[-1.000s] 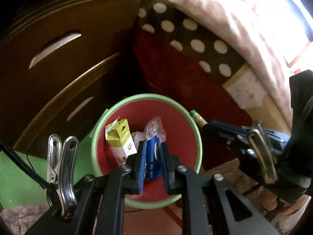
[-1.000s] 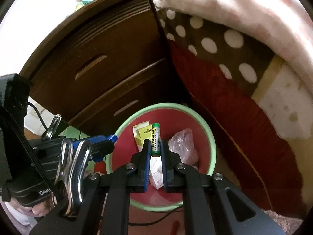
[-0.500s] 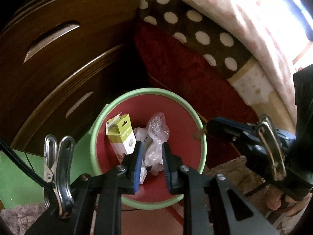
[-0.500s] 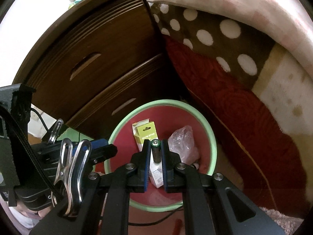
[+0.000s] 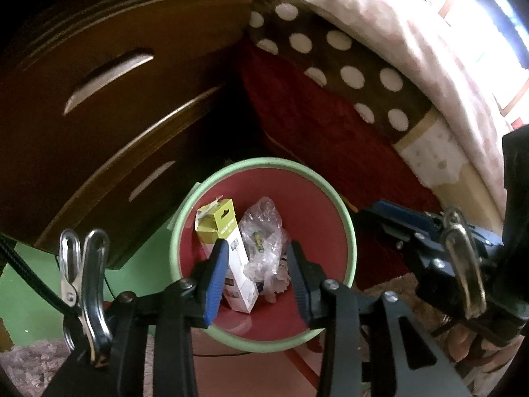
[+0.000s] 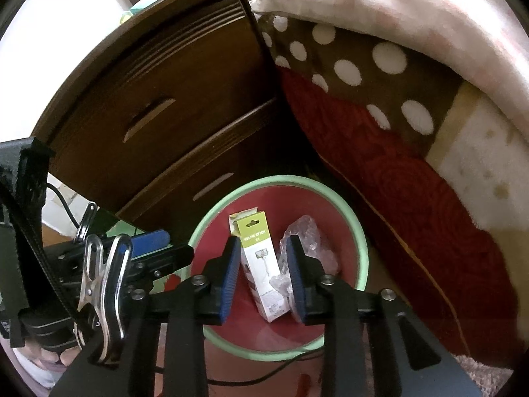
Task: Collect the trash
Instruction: 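Open both tools to drop the marker and battery into the bucket, then raise both tools from the bucket toward the nightstand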
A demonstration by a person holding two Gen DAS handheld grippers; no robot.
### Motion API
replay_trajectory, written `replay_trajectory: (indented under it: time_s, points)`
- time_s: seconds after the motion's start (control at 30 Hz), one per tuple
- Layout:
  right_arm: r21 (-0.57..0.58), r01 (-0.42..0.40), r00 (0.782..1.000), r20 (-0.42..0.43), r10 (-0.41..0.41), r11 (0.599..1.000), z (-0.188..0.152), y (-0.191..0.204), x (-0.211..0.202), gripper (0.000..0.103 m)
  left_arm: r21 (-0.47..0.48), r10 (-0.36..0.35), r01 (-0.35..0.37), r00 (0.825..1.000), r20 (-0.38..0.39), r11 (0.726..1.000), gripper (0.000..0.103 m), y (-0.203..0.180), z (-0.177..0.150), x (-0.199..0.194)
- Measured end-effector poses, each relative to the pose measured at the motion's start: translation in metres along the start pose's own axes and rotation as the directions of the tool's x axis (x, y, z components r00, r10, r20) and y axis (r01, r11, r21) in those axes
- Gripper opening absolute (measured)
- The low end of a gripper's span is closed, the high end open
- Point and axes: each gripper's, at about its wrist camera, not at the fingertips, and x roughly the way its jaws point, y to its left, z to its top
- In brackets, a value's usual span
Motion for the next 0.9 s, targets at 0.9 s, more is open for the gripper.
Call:
replay_trajectory:
  time_s: [0.9]
  points:
    - [-0.089, -0.165, 0.956, 0.230, 0.181, 0.982, 0.049, 0.045, -0.115, 0.034, -0.035, 0.076, -0.070, 0.969, 0.236, 0.997, 0.042, 0.004, 0.053, -0.130]
